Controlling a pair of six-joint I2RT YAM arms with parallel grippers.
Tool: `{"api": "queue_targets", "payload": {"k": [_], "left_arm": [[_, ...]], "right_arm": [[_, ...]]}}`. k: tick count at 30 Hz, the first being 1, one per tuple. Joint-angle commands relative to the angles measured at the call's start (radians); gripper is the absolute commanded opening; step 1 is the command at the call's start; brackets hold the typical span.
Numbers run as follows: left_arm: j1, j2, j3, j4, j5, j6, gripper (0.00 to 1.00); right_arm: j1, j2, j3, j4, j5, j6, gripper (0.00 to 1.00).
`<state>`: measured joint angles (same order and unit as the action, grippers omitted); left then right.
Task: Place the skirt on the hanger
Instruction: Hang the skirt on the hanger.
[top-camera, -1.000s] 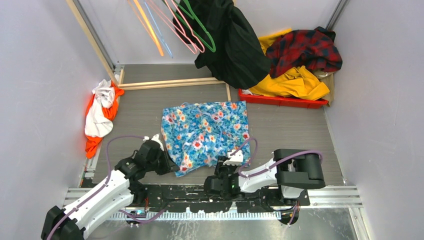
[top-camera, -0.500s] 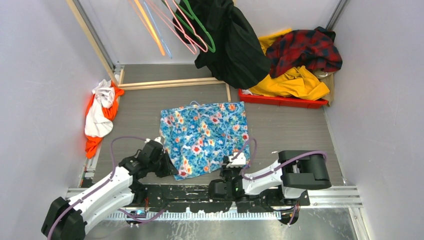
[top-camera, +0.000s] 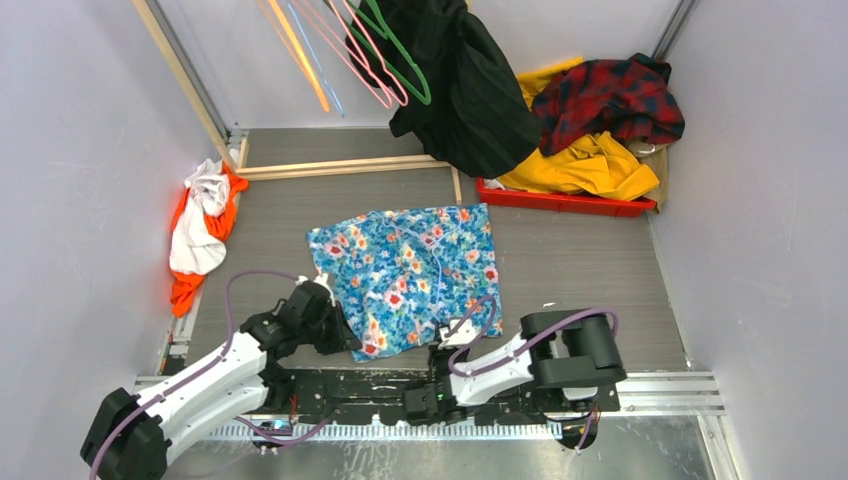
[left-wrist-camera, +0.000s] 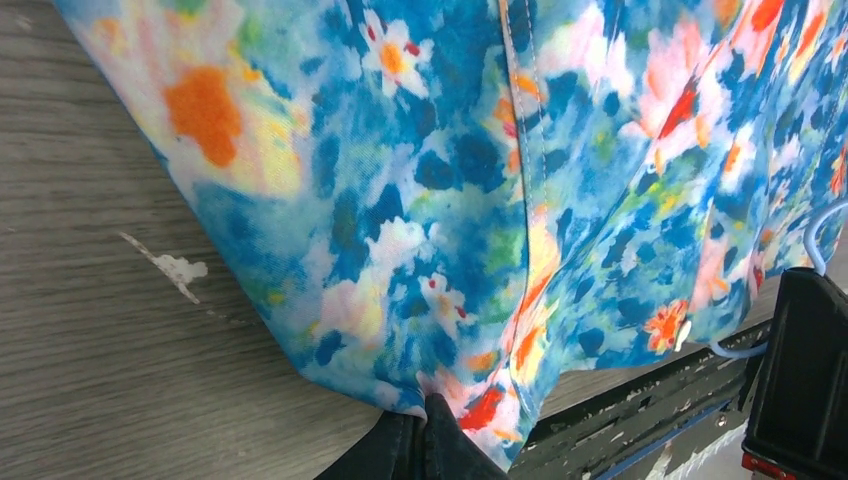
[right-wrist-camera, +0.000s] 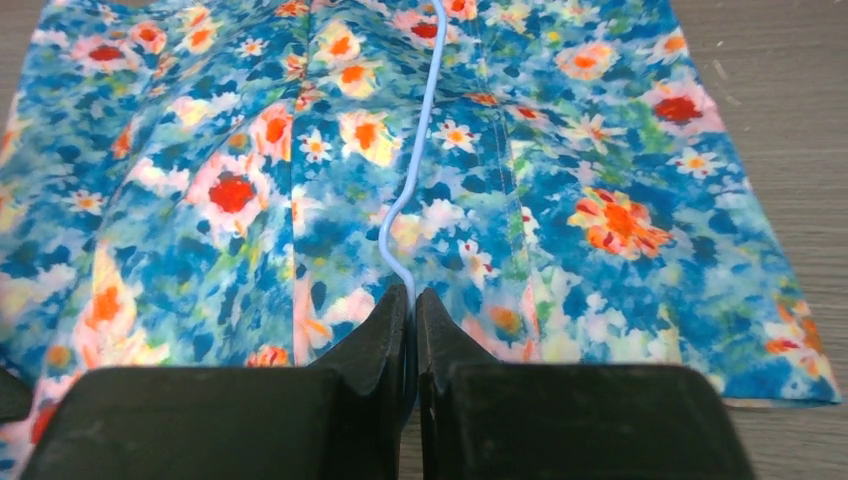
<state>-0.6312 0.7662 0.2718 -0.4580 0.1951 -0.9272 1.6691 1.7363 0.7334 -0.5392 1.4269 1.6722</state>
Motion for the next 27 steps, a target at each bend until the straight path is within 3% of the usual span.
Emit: {"api": "queue_targets", "payload": {"k": [1, 5, 13, 17, 23, 27], "left_arm": [[-0.04, -0.021, -0.019, 0.054, -0.004, -0.033, 0.06], [-0.091, -0.005, -0.016, 0.068, -0.028, -0.059, 0.06], [-0.129, -0.012, -0.007, 0.052, -0.067, -0.073, 0.08], [-0.129, 0.002, 0.006, 0.05, -0.067, -0.069, 0.12], [-0.129, 0.026, 0.033, 0.025, -0.076, -0.051, 0.26], [-0.129, 0.042, 0.041, 0.028, -0.073, -0.047, 0.27]], "right_arm": [[0.016, 0.101, 0.112, -0.636, 0.09, 0.634, 0.01], [0.025, 0.174, 0.156, -0.881, 0.111, 0.894, 0.01], [0.054, 0.139, 0.173, -0.905, 0.18, 0.856, 0.01], [0.061, 0.198, 0.23, -1.171, 0.242, 1.123, 0.01], [0.061, 0.093, 0.251, -1.182, 0.31, 1.024, 0.01], [0.066, 0.058, 0.283, -1.182, 0.325, 0.937, 0.01]]}}
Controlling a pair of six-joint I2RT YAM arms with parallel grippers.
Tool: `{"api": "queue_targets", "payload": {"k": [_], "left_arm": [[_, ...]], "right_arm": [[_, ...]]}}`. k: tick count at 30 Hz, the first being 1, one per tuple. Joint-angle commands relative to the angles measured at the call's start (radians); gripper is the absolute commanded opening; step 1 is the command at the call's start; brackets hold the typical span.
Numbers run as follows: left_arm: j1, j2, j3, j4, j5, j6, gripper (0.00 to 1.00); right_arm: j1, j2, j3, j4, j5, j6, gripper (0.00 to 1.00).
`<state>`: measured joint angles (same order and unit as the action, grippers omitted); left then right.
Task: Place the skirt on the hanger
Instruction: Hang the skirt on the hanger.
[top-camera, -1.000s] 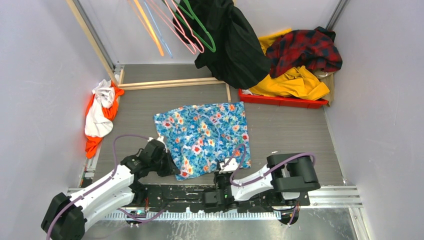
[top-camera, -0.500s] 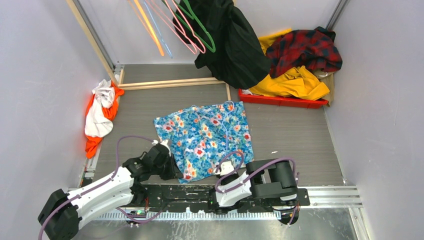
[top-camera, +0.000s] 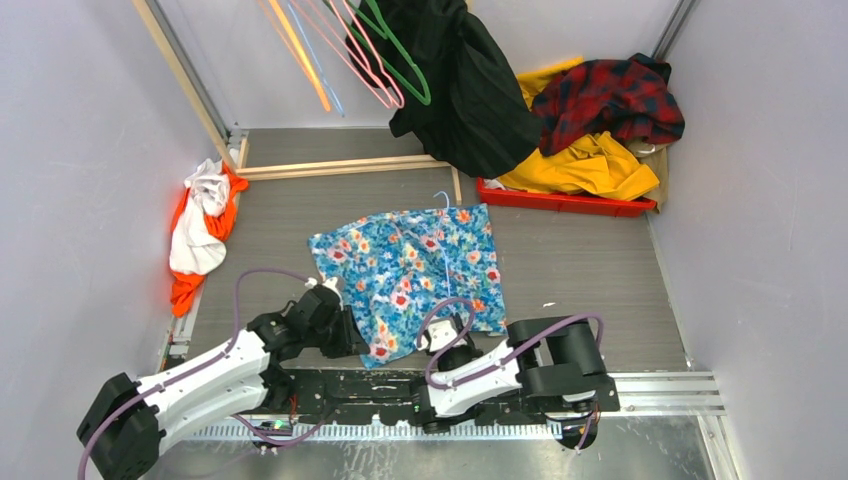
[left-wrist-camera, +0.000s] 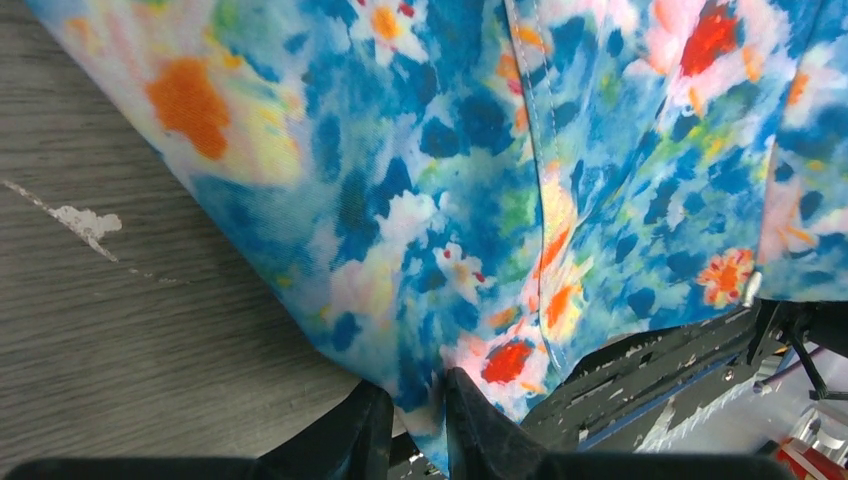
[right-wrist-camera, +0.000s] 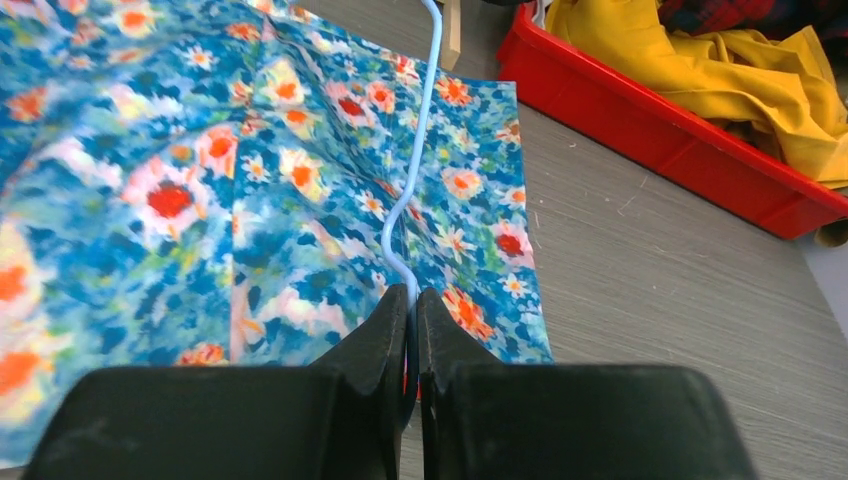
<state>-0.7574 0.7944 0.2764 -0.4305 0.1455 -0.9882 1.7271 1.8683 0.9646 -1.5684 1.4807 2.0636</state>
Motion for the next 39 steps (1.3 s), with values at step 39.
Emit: {"api": "queue_targets", "payload": {"k": [39], "left_arm": [[0.009, 0.241, 0.654, -0.054, 0.024, 0.154, 0.29]], "right_arm": [[-0.034, -0.349, 0.128, -0.146, 0.406, 0.156, 0.01]]}}
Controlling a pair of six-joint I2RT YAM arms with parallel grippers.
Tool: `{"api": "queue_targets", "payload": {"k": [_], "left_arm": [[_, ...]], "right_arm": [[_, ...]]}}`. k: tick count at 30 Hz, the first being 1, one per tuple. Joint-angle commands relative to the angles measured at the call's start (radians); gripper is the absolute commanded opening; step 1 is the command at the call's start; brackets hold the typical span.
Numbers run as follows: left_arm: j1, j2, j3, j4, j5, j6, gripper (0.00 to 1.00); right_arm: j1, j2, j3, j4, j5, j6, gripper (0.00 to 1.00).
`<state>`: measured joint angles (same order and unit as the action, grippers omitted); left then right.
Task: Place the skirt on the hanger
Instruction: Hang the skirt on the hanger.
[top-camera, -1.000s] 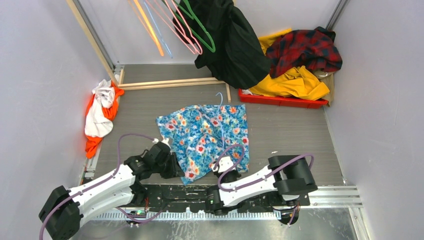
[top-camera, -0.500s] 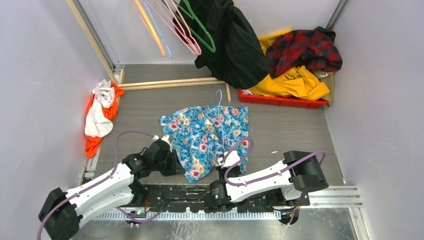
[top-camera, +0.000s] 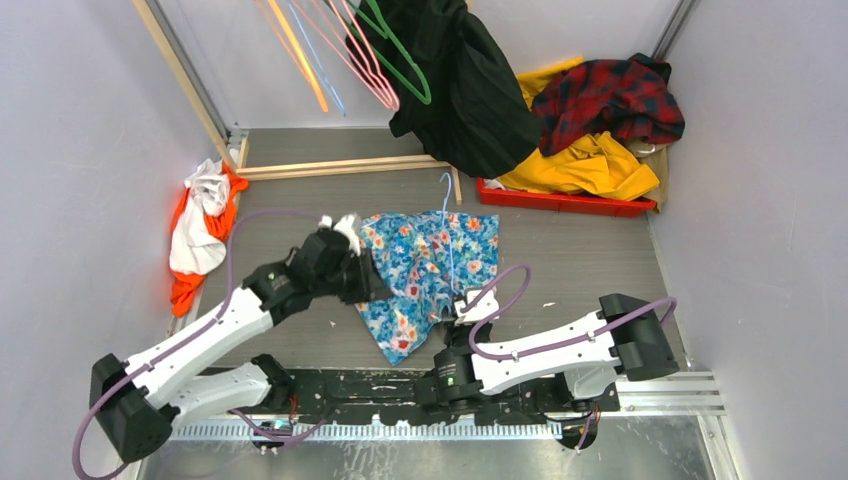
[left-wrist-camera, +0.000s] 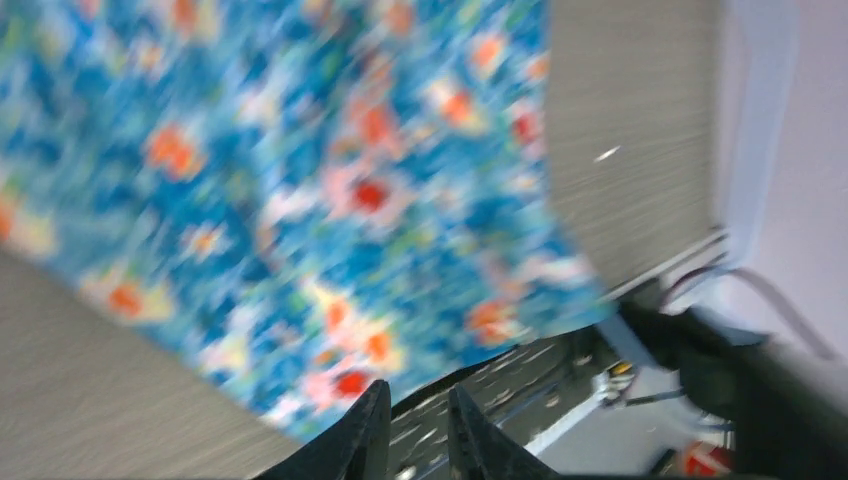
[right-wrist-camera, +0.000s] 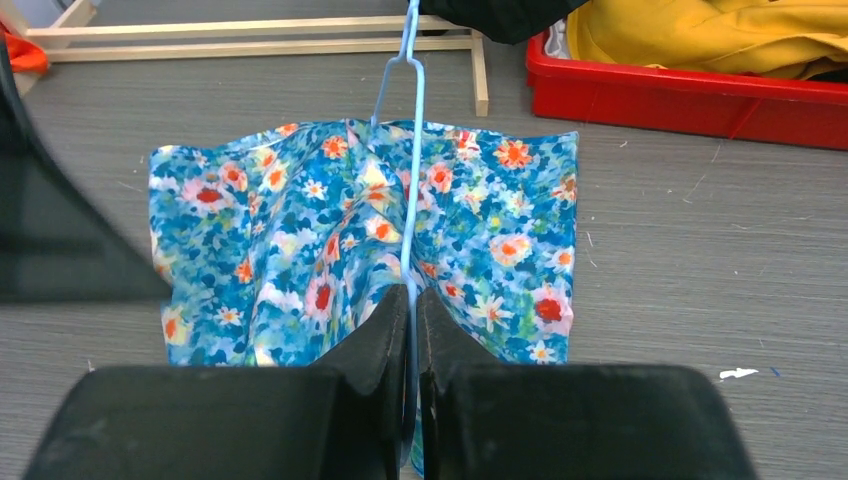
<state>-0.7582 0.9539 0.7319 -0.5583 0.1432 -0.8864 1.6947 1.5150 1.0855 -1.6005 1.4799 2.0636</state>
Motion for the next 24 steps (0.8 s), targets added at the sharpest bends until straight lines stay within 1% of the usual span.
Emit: {"api": "queue_targets", "payload": {"k": [1, 3, 5, 10, 13, 14, 15, 18, 20, 24], "left_arm": [[0.02, 0.12, 0.228, 0.106, 0.053, 0.046, 0.29], [0.046, 0.196, 0.265, 0.176, 0.099, 0.023, 0.29], [0.073, 0.264, 0.265, 0.268, 0.153, -0.021, 0.3], [0.174, 0.377, 0.173, 0.575, 0.256, -0.2, 0.42], [0.225, 0.414, 0.135, 0.688, 0.269, -0.322, 0.46], [0.238, 0.422, 0.122, 0.734, 0.271, -0.366, 0.51], [0.25, 0.429, 0.111, 0.77, 0.267, -0.408, 0.6], [0.271, 0.461, 0.117, 0.837, 0.258, -0.501, 0.83], [0.273, 0.495, 0.15, 0.862, 0.263, -0.554, 0.86], [0.27, 0.582, 0.236, 0.881, 0.314, -0.644, 0.87]], "right_arm": [[0.0, 0.008, 0.008, -0.114, 0.407, 0.163, 0.01], [0.002, 0.01, 0.006, -0.115, 0.407, 0.175, 0.01], [0.001, 0.008, 0.0, -0.116, 0.406, 0.179, 0.01], [0.003, -0.003, -0.009, -0.118, 0.406, 0.182, 0.01], [0.004, 0.0, -0.014, -0.118, 0.406, 0.191, 0.01], [0.003, 0.004, -0.014, -0.118, 0.406, 0.194, 0.01], [0.004, 0.007, -0.014, -0.118, 0.406, 0.198, 0.01], [0.003, 0.02, -0.012, -0.118, 0.406, 0.209, 0.01], [0.003, 0.027, -0.013, -0.118, 0.406, 0.215, 0.01], [0.005, 0.038, -0.019, -0.119, 0.404, 0.237, 0.01]]}}
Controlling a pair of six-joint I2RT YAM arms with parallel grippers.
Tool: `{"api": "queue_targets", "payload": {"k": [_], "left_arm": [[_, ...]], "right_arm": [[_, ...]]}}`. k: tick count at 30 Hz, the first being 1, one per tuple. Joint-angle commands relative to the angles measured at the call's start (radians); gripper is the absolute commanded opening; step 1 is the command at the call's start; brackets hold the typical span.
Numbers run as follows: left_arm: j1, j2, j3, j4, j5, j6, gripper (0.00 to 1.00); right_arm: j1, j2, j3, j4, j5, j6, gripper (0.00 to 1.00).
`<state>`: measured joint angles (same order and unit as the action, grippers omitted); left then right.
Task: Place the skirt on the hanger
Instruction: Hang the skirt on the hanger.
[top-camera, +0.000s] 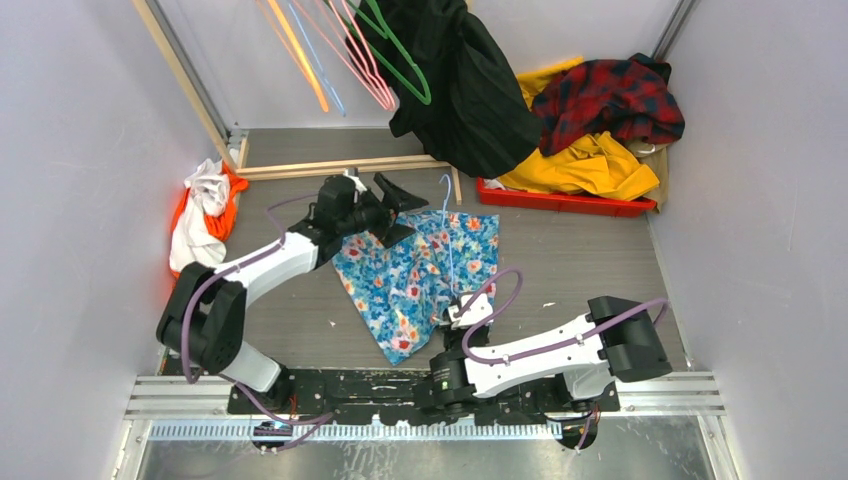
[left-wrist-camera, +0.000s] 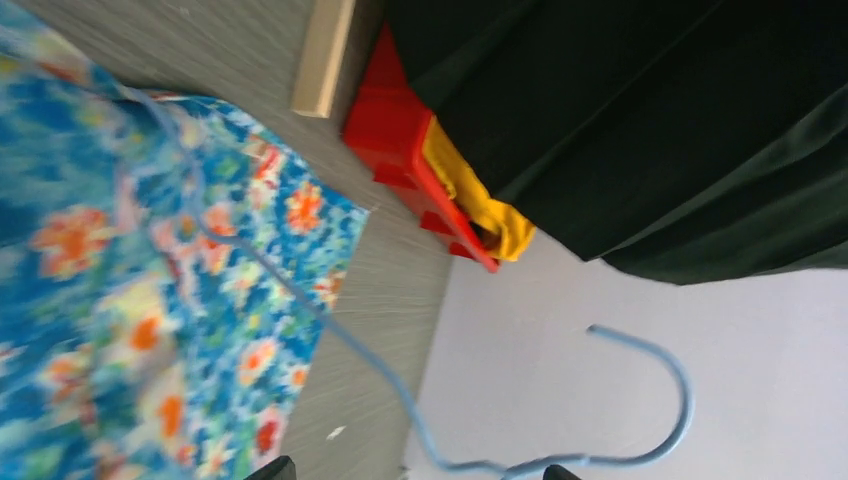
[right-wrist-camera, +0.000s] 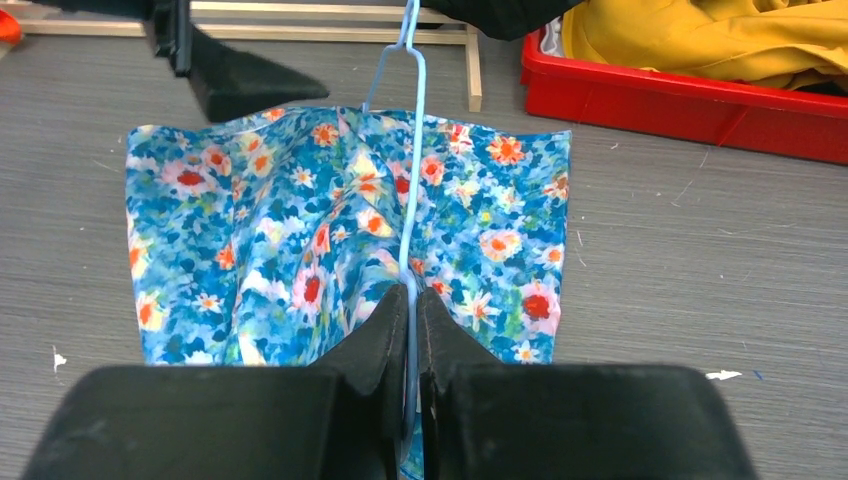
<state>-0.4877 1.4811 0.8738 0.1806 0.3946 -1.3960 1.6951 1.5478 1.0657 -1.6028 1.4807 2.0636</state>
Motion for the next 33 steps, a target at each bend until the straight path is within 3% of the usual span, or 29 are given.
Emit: {"api": "queue_targets", "payload": {"k": [1, 10, 17, 23, 27, 31, 33], "left_arm": [[-0.006, 0.07, 0.107, 0.141, 0.067, -0.15, 0.87], [-0.022, 0.113, 0.114, 0.145, 0.039, -0.184, 0.84], [-0.055, 0.158, 0.112, 0.173, 0.02, -0.204, 0.7], [-0.078, 0.193, 0.104, 0.195, 0.005, -0.213, 0.67], [-0.078, 0.231, 0.109, 0.236, -0.002, -0.227, 0.56], [-0.08, 0.267, 0.137, 0.269, 0.006, -0.241, 0.33], [-0.08, 0.277, 0.155, 0.269, 0.006, -0.241, 0.27]], "right_arm": [[0.005, 0.007, 0.0, -0.117, 0.403, 0.241, 0.01], [0.004, -0.003, -0.024, -0.117, 0.404, 0.268, 0.01], [0.004, 0.006, -0.027, -0.117, 0.403, 0.276, 0.01], [0.004, 0.005, -0.03, -0.117, 0.404, 0.28, 0.01], [0.005, 0.002, -0.036, -0.118, 0.404, 0.285, 0.01], [0.008, 0.003, -0.039, -0.118, 0.403, 0.286, 0.01], [0.006, 0.003, -0.041, -0.117, 0.403, 0.292, 0.01]]}}
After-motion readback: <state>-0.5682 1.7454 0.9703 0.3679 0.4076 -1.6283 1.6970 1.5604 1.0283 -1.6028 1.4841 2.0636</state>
